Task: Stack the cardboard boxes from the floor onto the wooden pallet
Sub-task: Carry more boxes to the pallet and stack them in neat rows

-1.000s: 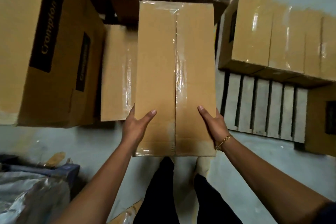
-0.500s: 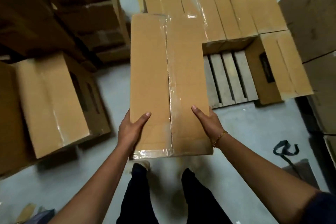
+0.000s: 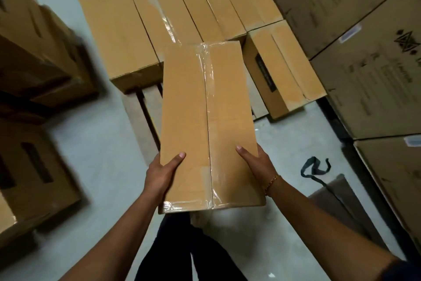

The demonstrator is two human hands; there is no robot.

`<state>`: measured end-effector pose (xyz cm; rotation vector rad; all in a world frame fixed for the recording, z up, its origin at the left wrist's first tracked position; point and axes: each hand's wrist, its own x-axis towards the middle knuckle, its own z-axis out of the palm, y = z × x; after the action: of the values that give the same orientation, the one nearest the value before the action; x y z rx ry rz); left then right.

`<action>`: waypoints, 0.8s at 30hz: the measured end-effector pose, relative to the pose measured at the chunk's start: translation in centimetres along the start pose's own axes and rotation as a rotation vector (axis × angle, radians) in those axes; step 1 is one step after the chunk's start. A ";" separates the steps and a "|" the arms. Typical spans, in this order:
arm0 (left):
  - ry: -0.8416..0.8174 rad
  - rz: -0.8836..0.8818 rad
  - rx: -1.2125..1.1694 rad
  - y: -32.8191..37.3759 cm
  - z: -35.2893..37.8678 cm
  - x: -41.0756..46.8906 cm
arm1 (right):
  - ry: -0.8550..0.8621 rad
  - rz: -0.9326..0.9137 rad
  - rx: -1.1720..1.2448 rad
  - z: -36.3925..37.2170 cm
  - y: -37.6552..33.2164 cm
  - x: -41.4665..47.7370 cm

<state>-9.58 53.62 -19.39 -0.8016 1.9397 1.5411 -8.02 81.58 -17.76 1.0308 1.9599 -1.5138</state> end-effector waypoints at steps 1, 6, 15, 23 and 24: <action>-0.012 0.001 0.009 0.4 1.3 0.6 | 0.011 0.013 0.005 -1.1 0.1 0.8; -0.058 -0.027 0.041 2.3 7.7 5.3 | 0.028 0.075 0.036 -5.4 0.3 6.7; -0.033 -0.072 0.043 2.7 19.9 18.4 | 0.008 0.083 0.060 -10.7 2.0 23.7; 0.073 -0.091 -0.010 -1.3 31.6 25.5 | -0.046 0.050 -0.031 -16.2 6.3 37.4; 0.086 -0.098 -0.028 -1.9 33.0 25.8 | -0.052 0.054 -0.036 -17.0 6.9 38.6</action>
<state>-24.41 82.34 -46.03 -0.9749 1.9127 1.5015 -24.93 109.46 -45.35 1.0108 1.9013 -1.4568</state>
